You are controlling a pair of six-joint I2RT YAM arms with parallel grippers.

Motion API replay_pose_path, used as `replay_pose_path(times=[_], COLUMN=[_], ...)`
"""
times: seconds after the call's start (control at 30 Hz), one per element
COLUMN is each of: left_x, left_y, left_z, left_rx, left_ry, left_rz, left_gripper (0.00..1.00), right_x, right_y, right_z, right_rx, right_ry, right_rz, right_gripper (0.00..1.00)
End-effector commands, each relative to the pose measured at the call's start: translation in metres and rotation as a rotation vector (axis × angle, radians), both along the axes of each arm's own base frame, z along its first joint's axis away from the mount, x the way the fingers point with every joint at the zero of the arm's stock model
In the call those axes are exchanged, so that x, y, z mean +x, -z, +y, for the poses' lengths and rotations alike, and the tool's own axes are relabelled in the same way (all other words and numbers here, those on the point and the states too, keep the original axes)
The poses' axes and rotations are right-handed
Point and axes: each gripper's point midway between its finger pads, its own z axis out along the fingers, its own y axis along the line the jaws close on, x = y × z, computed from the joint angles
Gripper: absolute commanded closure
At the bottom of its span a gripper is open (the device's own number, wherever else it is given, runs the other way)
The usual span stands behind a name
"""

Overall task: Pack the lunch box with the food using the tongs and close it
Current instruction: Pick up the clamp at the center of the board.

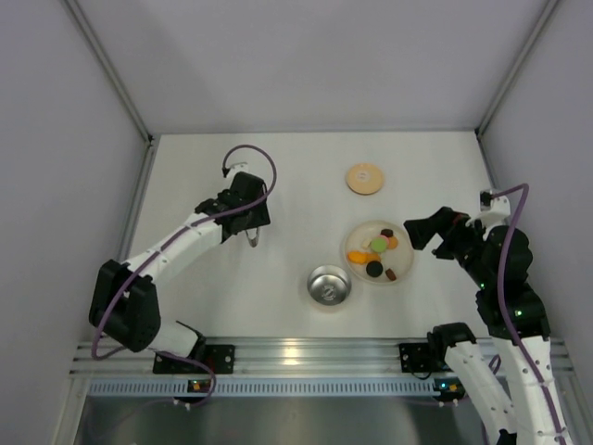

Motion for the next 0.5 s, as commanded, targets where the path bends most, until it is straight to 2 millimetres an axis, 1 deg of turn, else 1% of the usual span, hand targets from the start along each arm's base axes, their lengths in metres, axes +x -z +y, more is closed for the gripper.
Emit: replay_pose_path(times=[0.0, 0.1, 0.17, 0.2, 0.27, 0.37, 0.43, 0.47], left_x=[-0.02, -0.029, -0.033, -0.036, -0.04, -0.046, -0.05, -0.052], left_y=[-0.01, -0.02, -0.031, -0.033, -0.043, -0.051, -0.053, -0.056], left_z=[0.006, 0.004, 0.0, 0.0, -0.007, -0.012, -0.013, -0.017], left_rx=[0.003, -0.008, -0.011, -0.008, -0.029, -0.04, -0.042, -0.053], left_ry=[0.007, 0.033, 0.057, 0.066, 0.103, 0.138, 0.155, 0.175], left_rz=[0.004, -0.005, -0.021, -0.014, -0.024, -0.019, -0.009, -0.007], left_gripper=[0.32, 0.32, 0.31, 0.3, 0.29, 0.28, 0.28, 0.28], right_x=[-0.001, -0.001, 0.0, 0.0, 0.001, 0.001, 0.002, 0.001], right_y=[-0.008, -0.006, -0.004, -0.004, -0.003, -0.001, 0.0, 0.0], right_z=[-0.001, -0.001, -0.001, 0.0, -0.001, -0.002, -0.002, -0.002], right_rx=[0.017, 0.019, 0.022, 0.023, 0.021, 0.021, 0.02, 0.017], right_ry=[0.006, 0.007, 0.008, 0.008, 0.011, 0.015, 0.015, 0.016], right_rz=[-0.028, -0.023, -0.019, -0.017, -0.016, -0.013, -0.01, -0.008], right_gripper=[0.0, 0.01, 0.01, 0.01, 0.0, 0.01, 0.0, 0.0])
